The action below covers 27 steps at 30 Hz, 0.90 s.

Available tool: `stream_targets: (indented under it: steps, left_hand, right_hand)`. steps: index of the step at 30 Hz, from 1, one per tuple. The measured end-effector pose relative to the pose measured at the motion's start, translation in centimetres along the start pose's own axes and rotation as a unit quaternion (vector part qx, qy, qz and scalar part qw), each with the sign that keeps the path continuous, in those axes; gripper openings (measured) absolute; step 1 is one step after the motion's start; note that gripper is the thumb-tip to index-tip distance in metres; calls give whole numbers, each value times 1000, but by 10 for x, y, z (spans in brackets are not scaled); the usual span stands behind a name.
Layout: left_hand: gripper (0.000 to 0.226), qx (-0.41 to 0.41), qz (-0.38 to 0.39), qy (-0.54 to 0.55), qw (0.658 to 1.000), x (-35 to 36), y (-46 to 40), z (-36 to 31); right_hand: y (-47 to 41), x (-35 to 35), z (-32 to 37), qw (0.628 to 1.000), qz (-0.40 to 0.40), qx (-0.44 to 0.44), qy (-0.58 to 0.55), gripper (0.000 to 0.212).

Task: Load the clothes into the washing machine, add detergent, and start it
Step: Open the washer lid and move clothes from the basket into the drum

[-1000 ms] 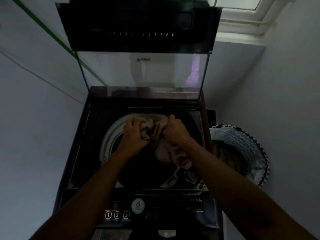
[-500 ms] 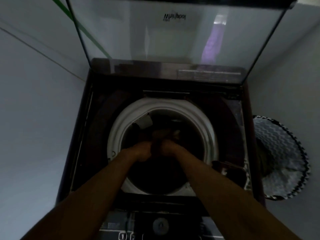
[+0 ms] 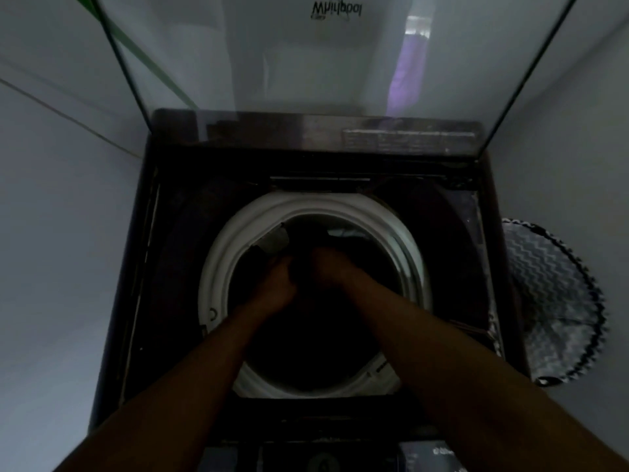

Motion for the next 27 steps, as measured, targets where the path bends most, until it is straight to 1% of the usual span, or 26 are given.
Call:
stream_targets:
  steps: [1, 2, 3, 4, 6, 7, 10, 11, 13, 14, 16, 18, 20, 22, 24, 26, 27]
  left_hand:
    - [42, 5, -8, -4, 1000, -1, -1, -5]
    - [39, 13, -14, -6, 1000, -2, 1, -13]
    - [37, 27, -25, -10, 999, -3, 4, -23]
    - [38, 34, -32, -4, 999, -4, 8, -32]
    - [36, 63, -50, 2, 997, -5, 18, -54]
    - [33, 78, -61, 1, 995, -3, 22, -63]
    - [34, 88, -94, 19, 992, -1, 31, -88]
    - [34, 92, -104, 20, 990, 0, 35, -97]
    - [33, 126, -115, 7, 985, 8, 40, -126]
    - [33, 150, -119, -6, 981, 13, 41, -141]
    - [30, 191, -118, -38, 974, 31, 45, -176]
    - [27, 229, -124, -84, 962, 51, 48, -215]
    - [24, 272, -126, -119, 946, 73, 47, -248]
    - [19, 315, -118, -145, 930, 99, 46, -279]
    - [17, 365, -122, -171, 907, 122, 44, -302]
    - [24, 403, -111, -177, 891, 147, 39, -324]
    - [30, 400, -90, -174, 895, 160, 34, -332]
  right_hand:
    - [7, -3, 6, 1000, -2, 8, -6, 56]
    - [8, -8, 6, 1000, -10, -7, -4, 55]
    - [17, -12, 6, 1000, -23, -8, -12, 53]
    - [22, -13, 4, 999, -35, -24, 14, 51]
    - [35, -17, -3, 997, -56, -55, 21, 46]
    - [45, -20, -7, 996, -68, -62, 10, 43]
    - [69, -34, -22, 982, -157, -110, -8, 38]
    - [79, -42, -26, 976, -180, -120, -19, 33]
    - [108, -60, -39, 965, -226, -129, -38, 19]
    - [121, -69, -48, 958, -249, -127, -60, 16]
    - [153, -86, -75, 931, -325, -118, -116, 16]
    - [186, -102, -108, 888, -417, -112, -161, 16]
    - [219, -111, -134, 845, -481, -116, -203, 13]
    - [243, -117, -160, 827, -506, -118, -214, 13]
    - [254, -120, -189, 829, -508, -105, -209, 13]
    - [261, -120, -230, 831, -492, -66, -251, 12]
    - [261, -117, -254, 832, -477, -43, -281, 12]
Point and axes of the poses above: each hand's wrist, its own y-axis away from the middle knuckle, its own x-axis out of the palm, z = x × y, the point moved 4 cm from there along -y, towards the middle knuckle, and after that the axes turned 11 degrees about z, right-handed, at the moved point
